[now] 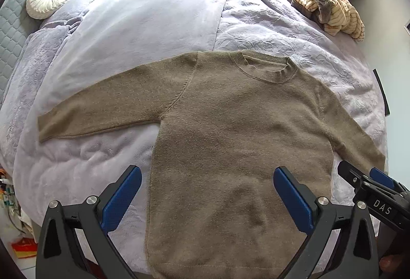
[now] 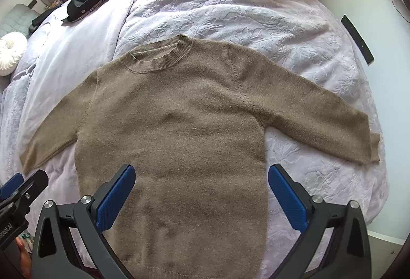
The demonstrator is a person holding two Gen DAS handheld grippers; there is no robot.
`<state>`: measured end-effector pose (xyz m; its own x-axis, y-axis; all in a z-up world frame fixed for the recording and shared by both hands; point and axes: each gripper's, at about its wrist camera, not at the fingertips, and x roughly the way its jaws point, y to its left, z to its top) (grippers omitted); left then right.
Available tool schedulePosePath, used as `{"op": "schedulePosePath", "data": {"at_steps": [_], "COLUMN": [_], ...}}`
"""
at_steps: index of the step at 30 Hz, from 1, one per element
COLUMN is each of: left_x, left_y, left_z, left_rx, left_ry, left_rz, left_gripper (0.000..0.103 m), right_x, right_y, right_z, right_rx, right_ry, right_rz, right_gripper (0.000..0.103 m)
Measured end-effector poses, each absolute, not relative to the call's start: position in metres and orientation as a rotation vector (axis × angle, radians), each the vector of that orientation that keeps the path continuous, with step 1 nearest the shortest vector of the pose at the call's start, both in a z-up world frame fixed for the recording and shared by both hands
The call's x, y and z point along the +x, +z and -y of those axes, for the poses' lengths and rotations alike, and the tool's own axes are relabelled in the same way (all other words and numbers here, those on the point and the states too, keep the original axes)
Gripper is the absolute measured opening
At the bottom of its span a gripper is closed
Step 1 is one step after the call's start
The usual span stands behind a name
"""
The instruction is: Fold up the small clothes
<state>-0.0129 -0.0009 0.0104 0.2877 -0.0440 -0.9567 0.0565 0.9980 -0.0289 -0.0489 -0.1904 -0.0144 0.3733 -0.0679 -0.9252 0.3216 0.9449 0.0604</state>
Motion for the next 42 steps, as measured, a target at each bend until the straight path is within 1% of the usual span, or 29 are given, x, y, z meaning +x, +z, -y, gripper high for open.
{"op": "schedulePosePath", "data": {"at_steps": [42], "left_x": [-0.020], "left_y": [0.012], "left_z": [-0.004], "left_rx": [0.027], "left_ry": [-0.060], "left_rz": [-1.275], "left_gripper": [0.103], "right_x": [-0.059], "right_y": [-0.015], "right_z": [0.192], "right_rx": [0.242], "right_ry": [-0.269], "right_rz": [-1.169], "right_gripper": [0.103]}}
